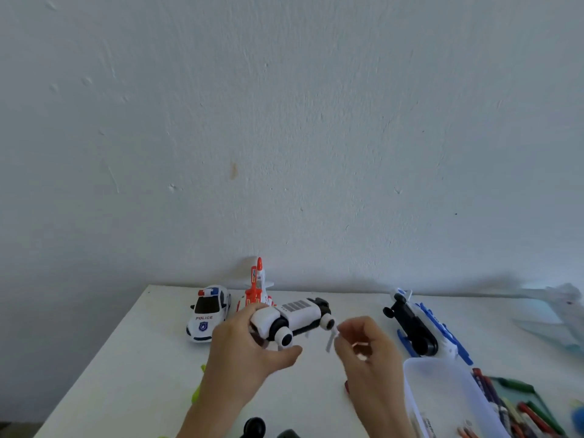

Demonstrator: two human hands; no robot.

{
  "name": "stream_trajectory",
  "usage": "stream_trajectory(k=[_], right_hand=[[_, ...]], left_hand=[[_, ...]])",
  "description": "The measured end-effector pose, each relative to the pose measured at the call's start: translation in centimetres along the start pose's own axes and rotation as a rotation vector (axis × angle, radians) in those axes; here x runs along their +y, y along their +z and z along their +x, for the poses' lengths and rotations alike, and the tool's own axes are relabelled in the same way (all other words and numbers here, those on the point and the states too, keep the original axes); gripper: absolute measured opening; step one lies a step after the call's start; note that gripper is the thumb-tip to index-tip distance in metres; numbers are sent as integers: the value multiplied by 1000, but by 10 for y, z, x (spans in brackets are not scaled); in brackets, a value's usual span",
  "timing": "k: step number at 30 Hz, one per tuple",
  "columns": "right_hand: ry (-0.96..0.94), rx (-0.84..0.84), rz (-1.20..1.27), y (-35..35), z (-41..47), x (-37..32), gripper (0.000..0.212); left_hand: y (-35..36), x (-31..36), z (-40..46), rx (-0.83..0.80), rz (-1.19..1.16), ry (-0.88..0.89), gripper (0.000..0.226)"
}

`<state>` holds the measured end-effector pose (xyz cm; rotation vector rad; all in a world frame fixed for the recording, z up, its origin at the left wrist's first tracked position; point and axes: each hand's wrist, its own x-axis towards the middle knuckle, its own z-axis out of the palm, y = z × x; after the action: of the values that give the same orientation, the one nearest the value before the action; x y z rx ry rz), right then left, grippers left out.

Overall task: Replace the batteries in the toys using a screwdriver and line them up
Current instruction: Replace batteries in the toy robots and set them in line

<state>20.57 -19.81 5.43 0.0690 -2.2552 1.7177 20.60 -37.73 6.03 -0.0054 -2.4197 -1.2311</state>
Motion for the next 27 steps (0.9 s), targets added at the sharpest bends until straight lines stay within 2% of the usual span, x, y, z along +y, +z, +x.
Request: stream_trajectory(k=[2, 4, 6, 8, 11, 14, 16, 19, 21, 24, 27], right_hand=[[277, -131, 219, 6, 4, -4, 5], [454, -212, 401, 15, 12, -3, 21], [514, -146, 556, 24, 23, -2, 25], [550, -123, 631, 29, 37, 2, 24], [544, -162, 542, 39, 56, 18, 24], [555, -163, 420, 56, 71, 42, 24], [590, -149, 377, 68, 79, 63, 24], [604, -141, 323, 81, 90, 91, 26], [592, -131, 298, 86, 96, 102, 25], [578, -124, 300, 95, 104, 111, 23], [569, -123, 314, 100, 109, 119, 20]], left_hand=[[7, -7, 1, 52, 83, 85, 68], [14, -6, 0, 55, 163, 199, 74], [19, -5, -2, 14, 193, 305, 70], [19, -12, -1, -68, 143, 316, 67], [3, -30, 7, -205, 56, 150, 67], [-28, -52, 20, -220, 74, 48, 52], [-53, -79, 29, -233, 107, -92, 43], [-82, -140, 31, -298, 224, -331, 47], [-88, -184, 21, -320, 285, -415, 53], [-78, -239, -3, -388, 466, -412, 72], [-65, -256, -18, -335, 620, -296, 92]])
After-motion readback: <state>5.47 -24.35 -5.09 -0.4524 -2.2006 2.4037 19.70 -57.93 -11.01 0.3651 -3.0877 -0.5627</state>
